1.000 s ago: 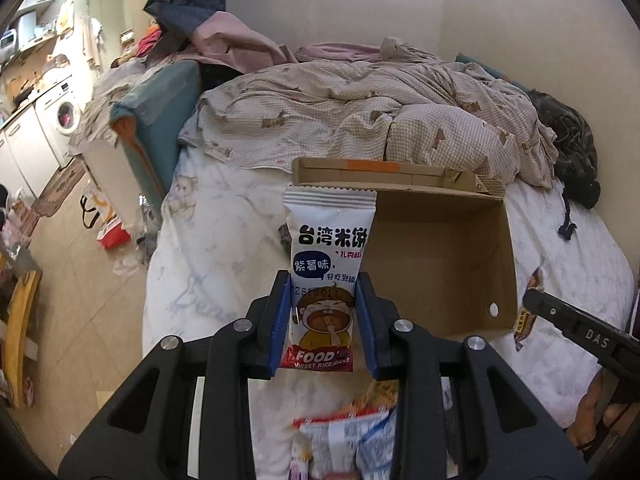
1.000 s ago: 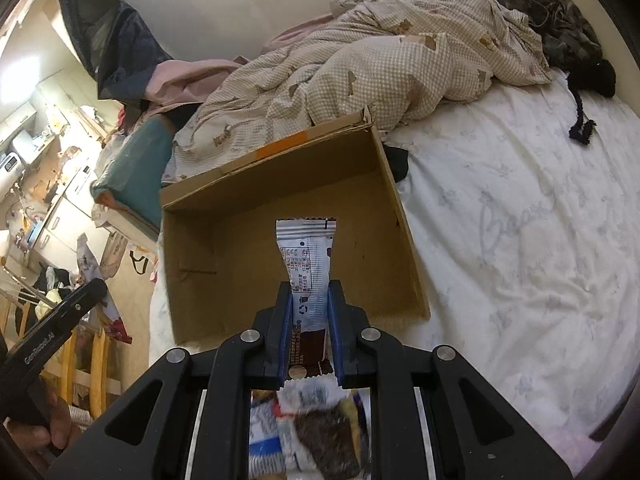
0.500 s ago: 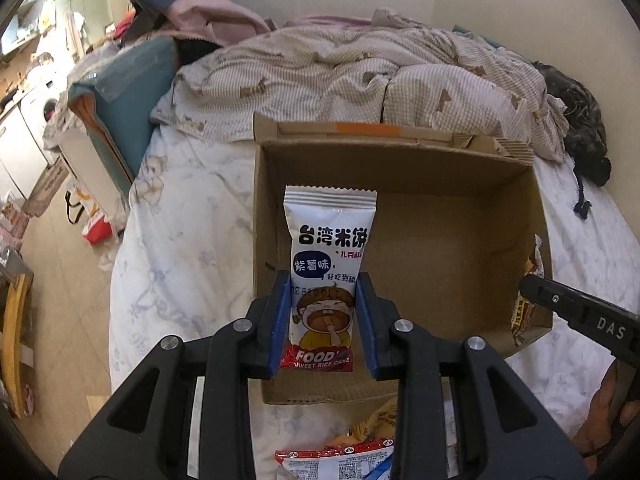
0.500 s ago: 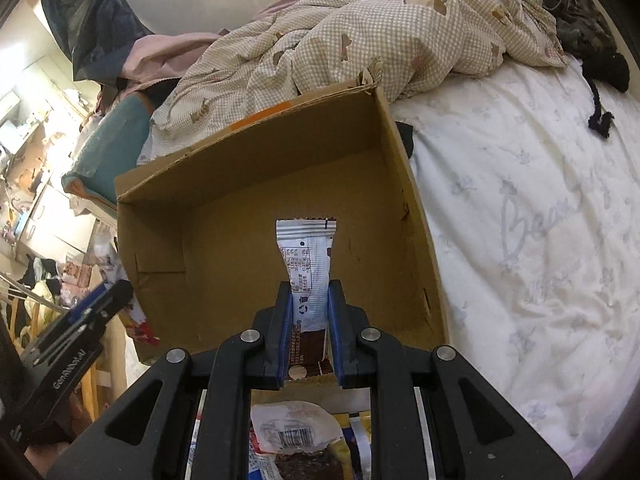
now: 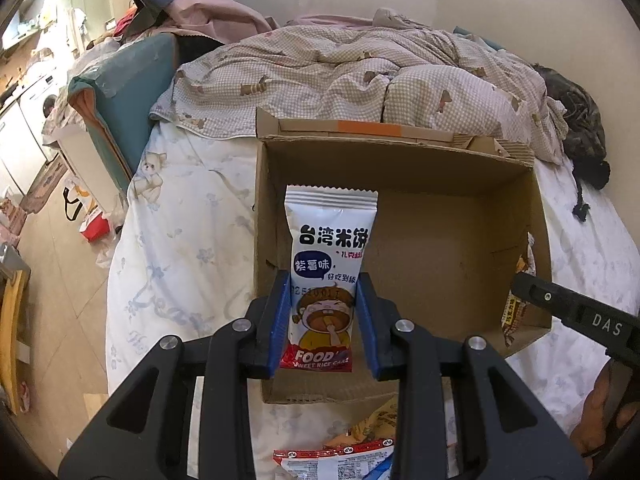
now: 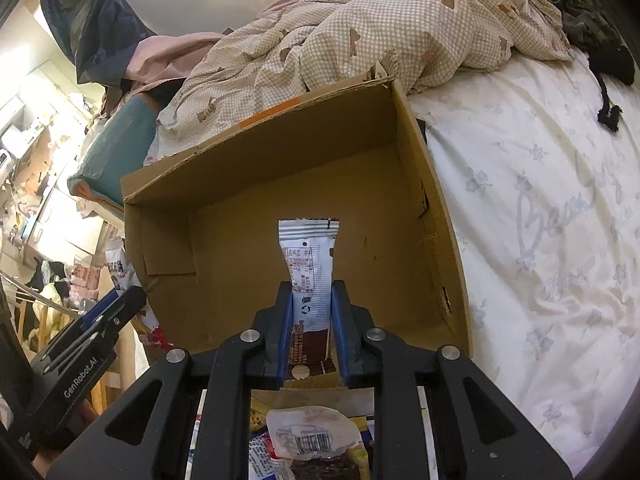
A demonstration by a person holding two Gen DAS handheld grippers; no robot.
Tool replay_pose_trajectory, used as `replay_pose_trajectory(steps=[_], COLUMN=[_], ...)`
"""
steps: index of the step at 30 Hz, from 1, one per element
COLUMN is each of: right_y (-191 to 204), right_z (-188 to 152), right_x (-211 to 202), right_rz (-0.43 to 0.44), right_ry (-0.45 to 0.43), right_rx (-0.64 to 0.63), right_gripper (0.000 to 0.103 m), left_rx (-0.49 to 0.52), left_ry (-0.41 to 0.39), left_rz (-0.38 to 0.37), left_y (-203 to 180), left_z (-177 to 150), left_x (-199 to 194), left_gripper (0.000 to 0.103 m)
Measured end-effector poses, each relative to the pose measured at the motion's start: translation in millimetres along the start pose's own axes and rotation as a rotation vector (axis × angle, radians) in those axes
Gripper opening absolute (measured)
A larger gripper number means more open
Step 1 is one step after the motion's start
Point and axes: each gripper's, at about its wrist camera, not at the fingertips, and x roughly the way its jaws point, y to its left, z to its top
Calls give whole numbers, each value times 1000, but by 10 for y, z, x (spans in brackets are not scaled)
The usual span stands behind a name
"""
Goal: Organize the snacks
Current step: 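Carry both packets over the box and open both tools to drop them, then move both tools back toward the snack pile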
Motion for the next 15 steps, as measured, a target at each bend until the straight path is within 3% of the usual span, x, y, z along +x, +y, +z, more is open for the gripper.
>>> replay_pose_trajectory(steps=[1, 6, 7, 8, 10, 15], right_y=[-10, -69, -87, -106, -123, -81], right_z=[1, 26, 33, 35, 33, 58], right_x=[3, -14, -21, -35, -83, -162], right_rz=[6, 0, 1, 8, 4, -7], right_ry=[2, -11, -13, -20, -54, -93], right_rx=[5, 28, 36, 48, 66, 37], right_gripper=[22, 27, 36, 57, 86, 88], left_rx=[-1, -3, -10, -17, -28, -42], left_ry=[0, -33, -39, -45, -56, -65], left_rz=[-1, 22, 20, 18, 13, 18], left_y=[3, 16, 23, 32, 54, 87], left_z=[-4, -5, -4, -3, 3, 4], left_x=[-3, -65, -83, -100, -126, -153], left_gripper=[35, 77, 81, 85, 86, 87])
